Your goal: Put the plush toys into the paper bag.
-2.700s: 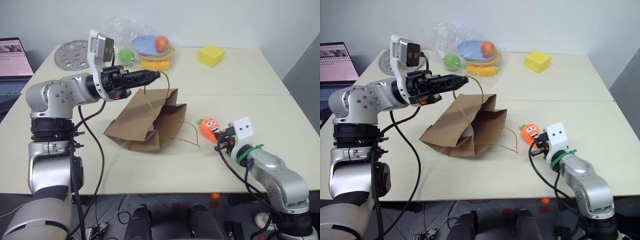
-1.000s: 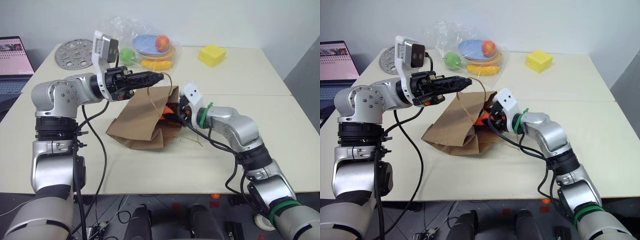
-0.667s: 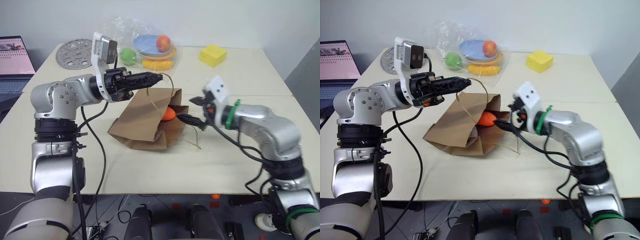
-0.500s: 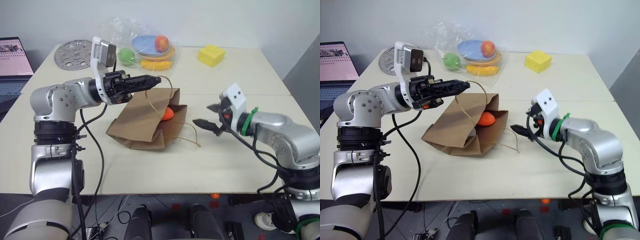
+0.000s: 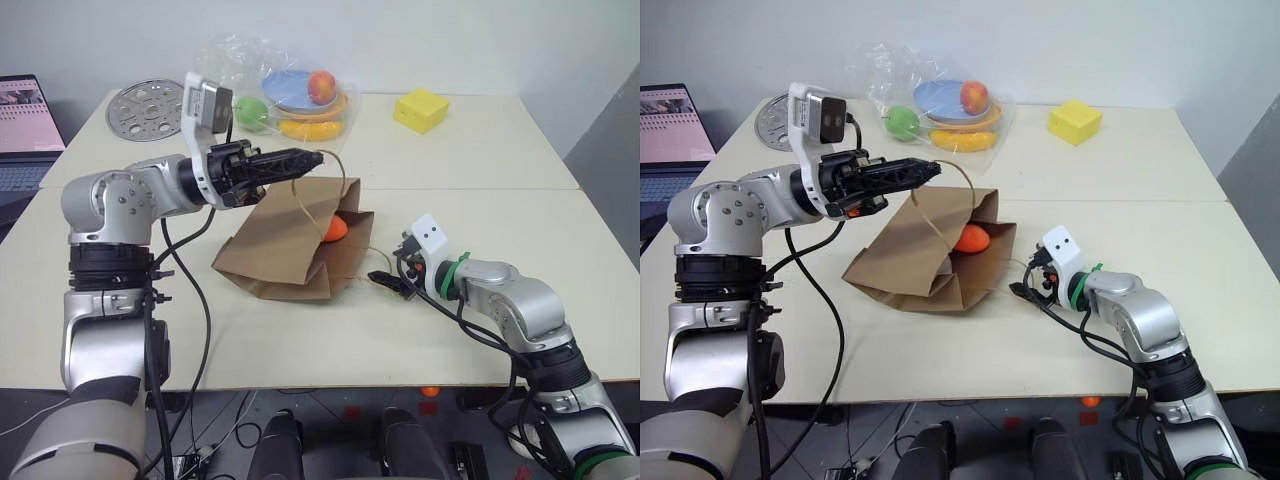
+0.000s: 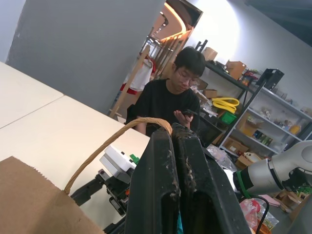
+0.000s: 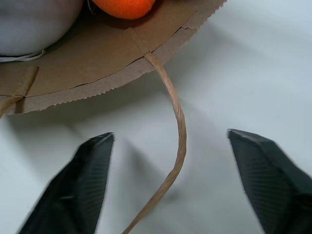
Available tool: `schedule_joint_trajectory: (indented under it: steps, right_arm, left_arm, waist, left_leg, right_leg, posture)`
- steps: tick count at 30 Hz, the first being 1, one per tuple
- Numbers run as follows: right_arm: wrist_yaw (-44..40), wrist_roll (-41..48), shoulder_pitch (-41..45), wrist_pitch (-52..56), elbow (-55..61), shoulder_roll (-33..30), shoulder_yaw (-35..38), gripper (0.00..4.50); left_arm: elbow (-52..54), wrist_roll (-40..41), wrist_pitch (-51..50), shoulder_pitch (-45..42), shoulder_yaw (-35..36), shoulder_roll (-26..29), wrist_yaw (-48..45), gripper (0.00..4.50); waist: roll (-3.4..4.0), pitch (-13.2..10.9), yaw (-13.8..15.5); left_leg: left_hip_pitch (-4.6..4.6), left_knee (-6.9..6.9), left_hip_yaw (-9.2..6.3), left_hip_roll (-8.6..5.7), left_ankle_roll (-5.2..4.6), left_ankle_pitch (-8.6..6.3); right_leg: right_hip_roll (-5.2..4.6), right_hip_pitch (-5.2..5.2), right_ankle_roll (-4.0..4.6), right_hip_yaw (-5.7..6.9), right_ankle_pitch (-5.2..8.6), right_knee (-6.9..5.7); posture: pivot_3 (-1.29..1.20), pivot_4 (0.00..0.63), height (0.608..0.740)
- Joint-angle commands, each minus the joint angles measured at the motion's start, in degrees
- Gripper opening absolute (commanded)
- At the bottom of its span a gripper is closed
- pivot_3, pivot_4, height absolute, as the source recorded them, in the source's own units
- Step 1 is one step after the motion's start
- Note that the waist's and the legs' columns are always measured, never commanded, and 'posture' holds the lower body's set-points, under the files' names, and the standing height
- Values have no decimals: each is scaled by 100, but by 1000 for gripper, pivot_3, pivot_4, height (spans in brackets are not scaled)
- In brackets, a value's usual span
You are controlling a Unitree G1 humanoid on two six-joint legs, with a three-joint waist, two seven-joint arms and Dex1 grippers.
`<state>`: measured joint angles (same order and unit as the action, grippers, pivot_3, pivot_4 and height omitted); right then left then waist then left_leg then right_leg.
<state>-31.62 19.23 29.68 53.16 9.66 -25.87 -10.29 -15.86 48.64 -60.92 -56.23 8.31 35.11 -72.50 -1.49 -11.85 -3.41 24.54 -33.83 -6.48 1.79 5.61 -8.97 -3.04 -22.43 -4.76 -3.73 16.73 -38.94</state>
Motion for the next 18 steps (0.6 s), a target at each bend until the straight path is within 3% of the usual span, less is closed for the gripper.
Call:
schedule_joint_trajectory:
  steps: [1,7,8,14,18]
  right_arm:
    - [-111,44,-24,-144,103,-9,119,2435]
    - [-249,514,184,223,439,37,539,206]
    - [-268,670,240,364,552,26,676,34]
    - [107,2052,1235,1858,1227,393,1940,34]
    - [599,2592,1902,2526,1407,860,2394,34]
  left_arm:
    - [251,134,0,17,177,79,68,0]
    - [264,155,35,50,247,159,148,0]
    - [238,138,57,45,259,186,149,0]
    - [-60,-18,288,-90,331,428,145,0]
    - [-515,-233,650,-307,312,567,61,0]
  waist:
    - [0,0,0]
    - [0,0,0]
    - [0,0,-1]
    - [1,-1,-8]
    - [0,0,1]
  left_leg:
    - [0,0,0,0,0,0]
    - [0,0,0,0,0,0]
    - [0,0,0,0,0,0]
    - [-1,-1,-1,0,0,0]
    - [-1,5,-8,1,0,0]
  right_leg:
    - [0,0,0,0,0,0]
    - [0,0,0,0,0,0]
    - [0,0,0,0,0,0]
    - [0,0,1,-1,-1,-3]
    - [0,0,1,8,-1,-3]
  posture:
    - [0,150,740]
    - [0,150,740]
    - [0,150,740]
    - [0,150,740]
    - [0,150,740]
